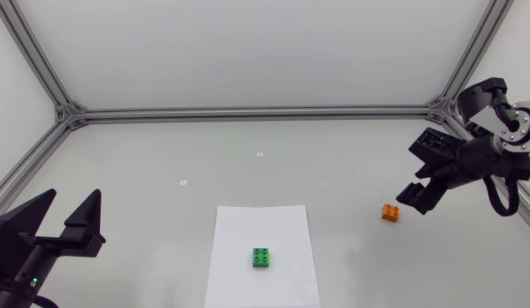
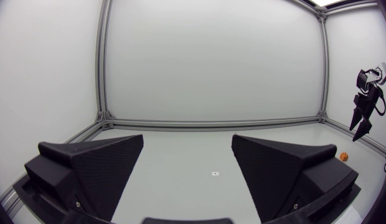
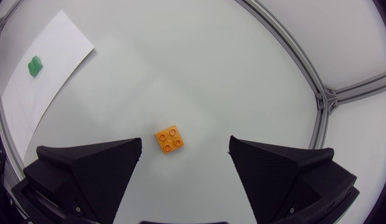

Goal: Pick up the orange 2x2 brick with the right arm and stack it on top of the green 2x2 brick in the center

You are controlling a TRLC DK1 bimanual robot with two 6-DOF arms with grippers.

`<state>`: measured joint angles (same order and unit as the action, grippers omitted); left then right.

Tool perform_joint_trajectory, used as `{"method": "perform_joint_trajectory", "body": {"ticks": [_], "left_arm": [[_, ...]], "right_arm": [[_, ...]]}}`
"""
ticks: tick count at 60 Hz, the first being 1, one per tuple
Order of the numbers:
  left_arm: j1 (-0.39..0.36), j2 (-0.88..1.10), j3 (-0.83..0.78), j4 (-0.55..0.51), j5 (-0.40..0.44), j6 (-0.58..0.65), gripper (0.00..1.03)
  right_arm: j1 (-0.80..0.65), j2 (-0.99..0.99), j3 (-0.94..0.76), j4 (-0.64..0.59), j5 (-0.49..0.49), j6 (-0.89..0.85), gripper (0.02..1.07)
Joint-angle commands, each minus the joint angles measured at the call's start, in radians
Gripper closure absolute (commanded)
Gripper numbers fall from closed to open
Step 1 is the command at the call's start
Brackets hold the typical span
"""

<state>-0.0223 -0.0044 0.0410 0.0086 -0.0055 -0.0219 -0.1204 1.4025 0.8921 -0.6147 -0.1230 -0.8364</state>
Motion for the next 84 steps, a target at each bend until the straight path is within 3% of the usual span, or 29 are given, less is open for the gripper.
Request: {"method": "perform_joint_trajectory", "body": {"ticks": [1,16,32,72,84], "left_arm": [[0.002,-0.008,-0.041,-0.015,0.004,0.013,0.04],[0.002,-0.008,-0.041,-0.015,0.004,0.013,0.04],[0.002,-0.008,-0.041,-0.013,0.004,0.013,0.04],[0.002,-0.008,-0.041,-0.013,0.004,0.013,0.04],[0.002,-0.008,-0.041,-0.015,0.004,0.013,0.04]], "right_arm": [[-0.015,0.075,0.044,-0.040,-0.013,-0.128,0.07],[-0.039,0.247,0.140,-0.145,-0.032,-0.320,0.10],[-0.024,0.382,0.222,-0.214,-0.017,-0.392,0.10],[0.010,0.444,0.174,-0.138,0.025,-0.408,0.16],[0.030,0.455,0.163,-0.111,0.040,-0.400,0.25]]}}
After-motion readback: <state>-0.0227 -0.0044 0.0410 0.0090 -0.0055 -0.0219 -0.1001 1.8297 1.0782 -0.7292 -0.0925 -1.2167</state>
